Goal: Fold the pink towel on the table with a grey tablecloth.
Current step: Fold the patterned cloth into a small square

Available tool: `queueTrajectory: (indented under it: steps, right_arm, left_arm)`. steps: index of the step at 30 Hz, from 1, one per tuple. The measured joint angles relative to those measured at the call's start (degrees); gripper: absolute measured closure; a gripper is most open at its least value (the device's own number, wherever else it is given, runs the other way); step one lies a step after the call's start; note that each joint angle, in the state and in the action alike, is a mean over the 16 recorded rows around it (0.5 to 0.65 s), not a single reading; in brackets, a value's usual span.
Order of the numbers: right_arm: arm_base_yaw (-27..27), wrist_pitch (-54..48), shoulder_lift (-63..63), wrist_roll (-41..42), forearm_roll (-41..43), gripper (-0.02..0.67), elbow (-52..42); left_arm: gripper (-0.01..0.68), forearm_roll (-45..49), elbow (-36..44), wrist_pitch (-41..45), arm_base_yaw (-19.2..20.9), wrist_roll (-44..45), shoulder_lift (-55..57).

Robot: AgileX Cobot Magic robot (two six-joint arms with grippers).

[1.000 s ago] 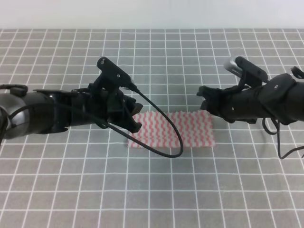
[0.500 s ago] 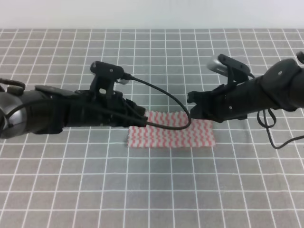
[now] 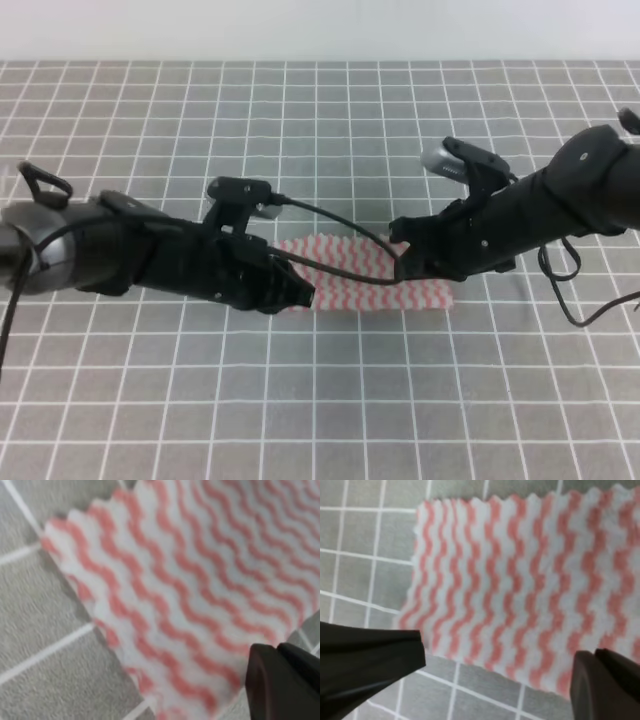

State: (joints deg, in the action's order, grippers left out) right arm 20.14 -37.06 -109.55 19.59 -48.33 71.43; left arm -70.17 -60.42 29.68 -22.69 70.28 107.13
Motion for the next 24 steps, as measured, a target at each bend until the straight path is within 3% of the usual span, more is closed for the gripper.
queueTrajectory:
  steps: [13, 24]
  right_arm:
    - [0.0, -0.6, -2.5, 0.1, 1.0, 0.664, 0.0]
    - [1.5, -1.9, -1.4, 4.3, -5.4, 0.664, 0.0]
  left_arm:
    - [0.675, 2.9, -0.1, 2.6, 1.2, -1.8, 1.1]
    - [0.675, -2.2, -2.5, 9.0, 2.2, -2.1, 0.2]
